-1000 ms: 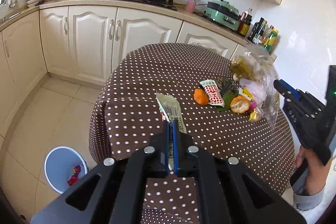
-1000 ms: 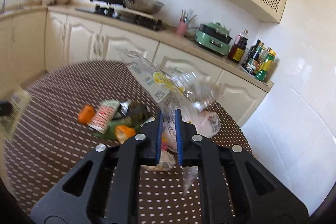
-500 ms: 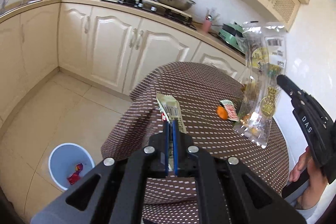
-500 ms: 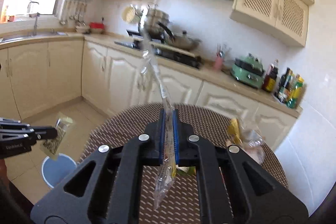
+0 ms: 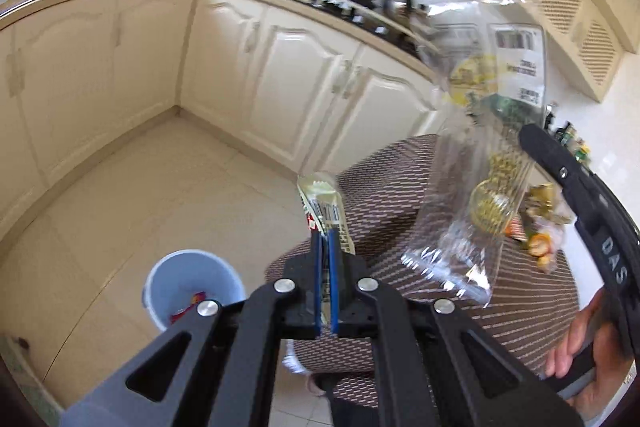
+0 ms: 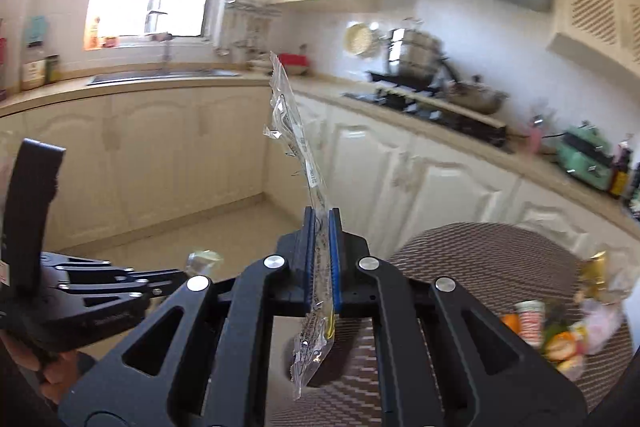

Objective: Collect trash
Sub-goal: 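Carry the wrapper and clear bag over the blue bin and open both tools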

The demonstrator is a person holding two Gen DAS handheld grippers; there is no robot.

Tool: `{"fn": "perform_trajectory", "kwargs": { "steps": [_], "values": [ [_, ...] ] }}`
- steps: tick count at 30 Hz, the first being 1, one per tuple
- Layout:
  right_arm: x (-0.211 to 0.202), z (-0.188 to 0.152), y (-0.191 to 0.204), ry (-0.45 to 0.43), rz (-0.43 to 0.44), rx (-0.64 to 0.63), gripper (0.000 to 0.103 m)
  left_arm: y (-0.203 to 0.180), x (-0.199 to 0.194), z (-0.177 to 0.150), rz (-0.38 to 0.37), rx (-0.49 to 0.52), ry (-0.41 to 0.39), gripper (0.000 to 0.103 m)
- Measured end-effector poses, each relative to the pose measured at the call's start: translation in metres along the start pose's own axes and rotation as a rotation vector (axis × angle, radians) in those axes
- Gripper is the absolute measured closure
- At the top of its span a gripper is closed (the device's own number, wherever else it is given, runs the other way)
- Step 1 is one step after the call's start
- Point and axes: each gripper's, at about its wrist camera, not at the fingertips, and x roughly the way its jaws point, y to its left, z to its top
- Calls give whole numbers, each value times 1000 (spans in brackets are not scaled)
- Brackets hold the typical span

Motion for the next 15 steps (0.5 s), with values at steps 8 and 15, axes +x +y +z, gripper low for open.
{"fn": "perform_trajectory", "kwargs": {
  "steps": [8, 15],
  "values": [
    [93, -51, 77, 221, 177, -18, 96, 81, 32, -21, 103, -102, 93, 100],
    [177, -125, 105, 457, 240, 19, 96, 128, 91, -45, 139, -154, 216, 100]
  ]
}}
